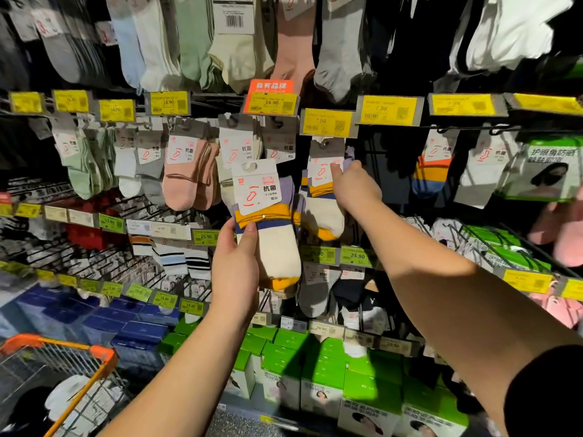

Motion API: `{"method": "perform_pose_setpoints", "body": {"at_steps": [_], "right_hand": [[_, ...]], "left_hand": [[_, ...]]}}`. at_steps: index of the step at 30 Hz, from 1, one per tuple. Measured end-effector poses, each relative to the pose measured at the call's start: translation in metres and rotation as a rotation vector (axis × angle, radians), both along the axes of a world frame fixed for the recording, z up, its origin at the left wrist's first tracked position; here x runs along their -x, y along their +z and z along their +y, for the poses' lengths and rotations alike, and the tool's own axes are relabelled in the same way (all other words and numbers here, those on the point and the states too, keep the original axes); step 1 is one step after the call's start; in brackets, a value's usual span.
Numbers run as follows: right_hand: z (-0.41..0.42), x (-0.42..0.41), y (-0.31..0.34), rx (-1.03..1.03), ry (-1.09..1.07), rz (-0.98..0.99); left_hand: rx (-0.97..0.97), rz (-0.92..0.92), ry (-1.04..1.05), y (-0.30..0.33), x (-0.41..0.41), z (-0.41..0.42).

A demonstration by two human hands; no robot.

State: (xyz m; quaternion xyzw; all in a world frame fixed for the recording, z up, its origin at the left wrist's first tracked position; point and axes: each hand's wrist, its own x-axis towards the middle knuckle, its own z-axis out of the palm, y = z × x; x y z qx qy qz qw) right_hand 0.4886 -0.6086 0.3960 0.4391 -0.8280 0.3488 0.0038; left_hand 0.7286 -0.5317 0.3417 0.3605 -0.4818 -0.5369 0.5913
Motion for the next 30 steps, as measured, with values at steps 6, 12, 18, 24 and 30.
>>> {"method": "perform_pose_setpoints", "body": {"at_steps": [6, 12, 18, 24, 30], "right_hand": [[-0.019, 0.007, 0.002, -0.202, -0.039, 0.189], [-0.013, 0.006, 0.003, -0.173, -0.1, 0.128], [0.0, 0.011, -0.007, -0.101, -0.044, 0.06], [0.053, -0.014, -0.021, 0.283, 0.056, -0.288], [0.11, -0.078, -0.039, 0.491, 0.418, -0.652]], "left_hand": [[-0.015, 0.022, -0.007, -0.001, 0.002, -0.002], [-0.026, 0.03, 0.0, 0.004, 0.0, -0.001], [-0.013, 0.011, 0.019, 0.001, -0.008, -0.001], [0.007, -0.016, 0.006, -0.002, -0.01, 0.0], [-0.002, 0.01, -0.062, -0.005, 0.001, 0.009]]}}
